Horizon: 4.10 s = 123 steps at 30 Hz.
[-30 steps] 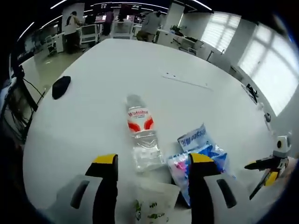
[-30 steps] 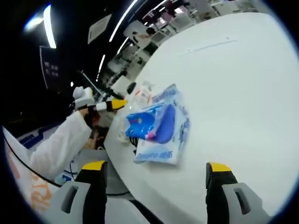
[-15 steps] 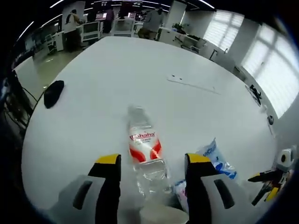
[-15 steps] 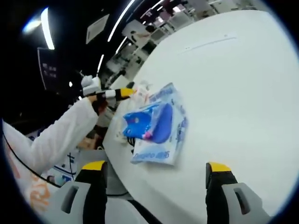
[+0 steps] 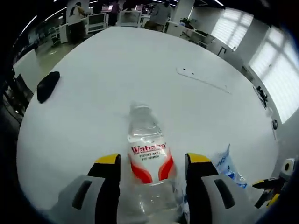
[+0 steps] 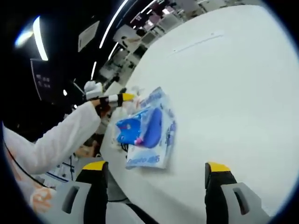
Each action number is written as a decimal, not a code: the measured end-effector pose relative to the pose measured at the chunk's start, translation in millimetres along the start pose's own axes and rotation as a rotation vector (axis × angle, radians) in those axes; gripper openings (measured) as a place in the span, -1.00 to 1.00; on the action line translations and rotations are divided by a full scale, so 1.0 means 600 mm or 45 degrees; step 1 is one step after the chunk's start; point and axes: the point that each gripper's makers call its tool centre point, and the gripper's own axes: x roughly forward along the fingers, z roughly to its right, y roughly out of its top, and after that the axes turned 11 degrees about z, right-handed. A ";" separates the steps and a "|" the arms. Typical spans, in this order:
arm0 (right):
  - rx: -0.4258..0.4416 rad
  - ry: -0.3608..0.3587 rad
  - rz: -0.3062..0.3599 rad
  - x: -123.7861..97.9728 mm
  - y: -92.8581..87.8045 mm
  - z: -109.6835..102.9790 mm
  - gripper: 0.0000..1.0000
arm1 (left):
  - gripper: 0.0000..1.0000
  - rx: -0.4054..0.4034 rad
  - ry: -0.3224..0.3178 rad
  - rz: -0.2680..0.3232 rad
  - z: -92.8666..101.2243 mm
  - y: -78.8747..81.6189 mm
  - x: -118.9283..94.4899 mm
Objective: Arrange the tabletop items into an orderly group along one side of the table until the central work area is clear of visible clutter.
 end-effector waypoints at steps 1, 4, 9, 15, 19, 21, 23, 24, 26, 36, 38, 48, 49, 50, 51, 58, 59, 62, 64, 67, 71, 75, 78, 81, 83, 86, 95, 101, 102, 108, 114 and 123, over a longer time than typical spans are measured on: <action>0.000 0.002 -0.005 0.002 0.000 -0.002 0.73 | 0.13 -0.003 0.002 -0.003 0.003 -0.001 0.004; -0.006 0.009 -0.013 0.005 0.000 -0.005 0.72 | 0.13 -0.001 0.017 -0.008 0.005 -0.002 0.013; -0.001 0.016 -0.023 0.006 -0.003 -0.006 0.71 | -0.03 0.033 0.073 -0.001 -0.003 0.004 0.019; 0.013 0.013 -0.015 0.006 0.003 -0.002 0.68 | -0.14 0.026 0.111 0.032 -0.008 0.006 0.021; 0.007 0.021 0.002 0.004 0.009 -0.005 0.68 | -0.17 0.071 0.087 0.035 -0.005 0.007 0.022; 0.006 0.024 0.010 0.001 0.010 -0.006 0.67 | -0.19 0.112 0.084 0.033 -0.005 0.005 0.016; 0.009 0.025 0.018 -0.003 0.012 -0.006 0.67 | -0.20 0.128 0.076 0.041 -0.006 0.002 0.009; 0.012 0.024 0.021 -0.004 0.012 -0.006 0.66 | -0.20 0.130 0.075 0.042 -0.009 0.001 0.006; 0.021 0.020 0.037 -0.009 0.015 -0.005 0.64 | -0.20 0.135 0.071 0.062 -0.015 0.003 0.000; 0.018 0.040 0.066 -0.010 0.019 -0.010 0.63 | -0.20 0.184 0.037 0.290 -0.038 0.070 -0.062; 0.014 0.048 0.060 -0.011 0.015 -0.014 0.62 | -0.20 0.202 0.020 0.318 -0.039 0.081 -0.071; -0.021 0.080 0.032 -0.010 0.004 -0.030 0.61 | -0.23 0.244 0.037 0.432 -0.044 0.114 -0.094; -0.024 0.079 0.030 -0.011 0.005 -0.029 0.61 | -0.23 0.243 0.047 0.436 -0.046 0.117 -0.093; -0.025 0.079 0.030 -0.011 0.005 -0.028 0.61 | -0.23 0.239 0.053 0.443 -0.048 0.119 -0.093; -0.026 0.078 0.030 -0.012 0.005 -0.027 0.61 | -0.23 0.221 0.064 0.458 -0.052 0.121 -0.093; 0.006 0.069 0.045 -0.011 0.009 -0.021 0.60 | -0.22 0.126 0.064 0.488 -0.058 0.123 -0.074; 0.006 0.069 0.042 -0.011 0.008 -0.021 0.60 | -0.22 0.121 0.068 0.483 -0.060 0.120 -0.070; -0.004 0.068 0.030 -0.010 0.004 -0.020 0.61 | -0.22 0.113 0.090 0.475 -0.068 0.109 -0.061; -0.002 0.067 0.026 -0.011 0.002 -0.021 0.61 | -0.22 0.124 0.092 0.471 -0.068 0.109 -0.057; 0.005 0.058 0.020 -0.010 0.001 -0.018 0.60 | -0.22 0.126 0.100 0.471 -0.062 0.112 -0.058; 0.015 0.052 0.019 -0.005 0.002 -0.013 0.60 | -0.21 0.124 0.107 0.465 -0.067 0.108 -0.052; 0.019 0.050 0.019 -0.005 0.003 -0.017 0.60 | -0.21 0.127 0.105 0.483 -0.066 0.107 -0.048; 0.017 0.053 0.013 -0.007 0.000 -0.024 0.60 | -0.21 0.134 0.108 0.464 -0.067 0.102 -0.048; 0.016 0.050 0.003 -0.007 -0.002 -0.020 0.60 | -0.20 0.149 0.105 0.474 -0.067 0.101 -0.047; 0.017 0.048 0.001 -0.007 -0.003 -0.018 0.60 | -0.20 0.144 0.111 0.485 -0.068 0.095 -0.051; 0.018 0.044 0.004 -0.007 -0.001 -0.013 0.60 | -0.20 0.171 0.111 0.495 -0.060 0.090 -0.055; 0.010 0.043 0.002 -0.009 -0.003 -0.009 0.59 | -0.19 0.196 0.104 0.493 -0.050 0.069 -0.062; 0.014 0.046 0.007 -0.011 -0.001 -0.010 0.59 | -0.18 0.181 0.087 0.499 -0.044 0.065 -0.057; 0.013 0.046 0.010 -0.012 0.000 -0.010 0.59 | -0.18 0.174 0.092 0.503 -0.044 0.064 -0.059; 0.011 0.047 0.030 -0.015 0.006 -0.008 0.60 | -0.14 0.153 0.105 0.480 -0.048 0.055 -0.064; 0.008 0.053 0.052 -0.019 0.007 -0.013 0.60 | 0.37 0.102 0.141 0.489 -0.064 0.044 -0.080; 0.001 0.082 0.067 -0.021 0.006 -0.020 0.60 | 0.51 0.069 0.104 0.526 -0.062 0.034 -0.116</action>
